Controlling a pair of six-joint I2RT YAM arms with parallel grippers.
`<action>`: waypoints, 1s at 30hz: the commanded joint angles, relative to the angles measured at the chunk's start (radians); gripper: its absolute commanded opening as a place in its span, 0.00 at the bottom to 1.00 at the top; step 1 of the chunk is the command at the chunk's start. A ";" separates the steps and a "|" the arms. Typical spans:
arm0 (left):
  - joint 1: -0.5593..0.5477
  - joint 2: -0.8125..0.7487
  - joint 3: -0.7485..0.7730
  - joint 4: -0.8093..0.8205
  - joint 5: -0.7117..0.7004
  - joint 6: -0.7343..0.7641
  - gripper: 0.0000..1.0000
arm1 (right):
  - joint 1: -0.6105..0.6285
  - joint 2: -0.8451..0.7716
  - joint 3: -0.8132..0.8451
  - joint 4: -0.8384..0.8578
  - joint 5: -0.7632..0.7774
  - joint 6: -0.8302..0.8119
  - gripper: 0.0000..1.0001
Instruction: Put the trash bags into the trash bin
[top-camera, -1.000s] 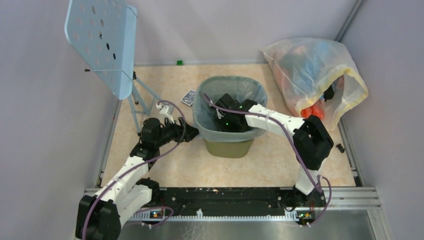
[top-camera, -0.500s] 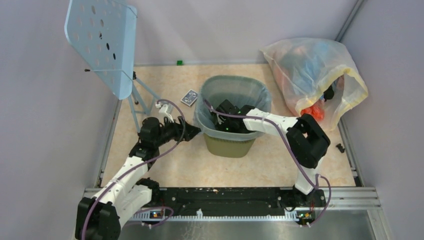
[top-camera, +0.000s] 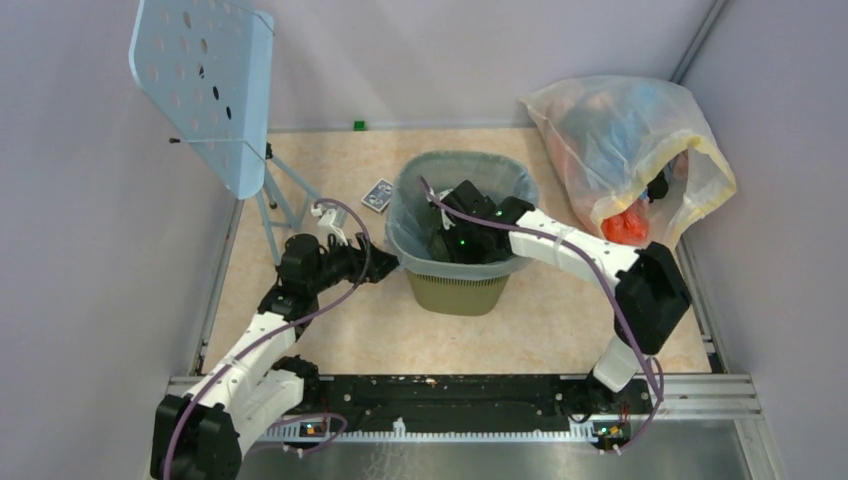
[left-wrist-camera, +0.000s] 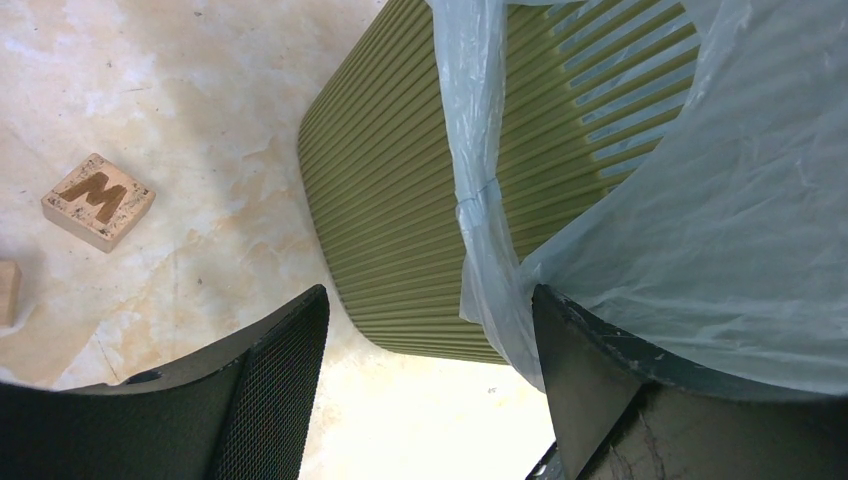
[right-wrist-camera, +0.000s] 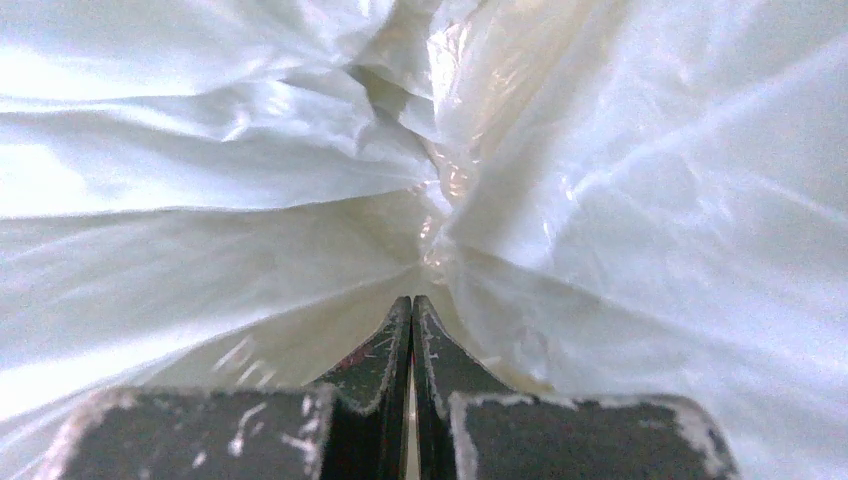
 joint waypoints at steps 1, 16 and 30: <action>0.005 -0.013 0.035 0.015 0.002 0.004 0.80 | -0.001 -0.110 0.084 -0.028 0.016 0.023 0.00; 0.004 -0.108 0.098 -0.153 -0.108 0.039 0.82 | 0.004 -0.239 0.436 -0.187 0.237 0.007 0.28; 0.003 -0.319 -0.017 -0.209 -0.017 -0.045 0.99 | -0.087 -0.524 0.233 -0.248 0.504 0.180 0.70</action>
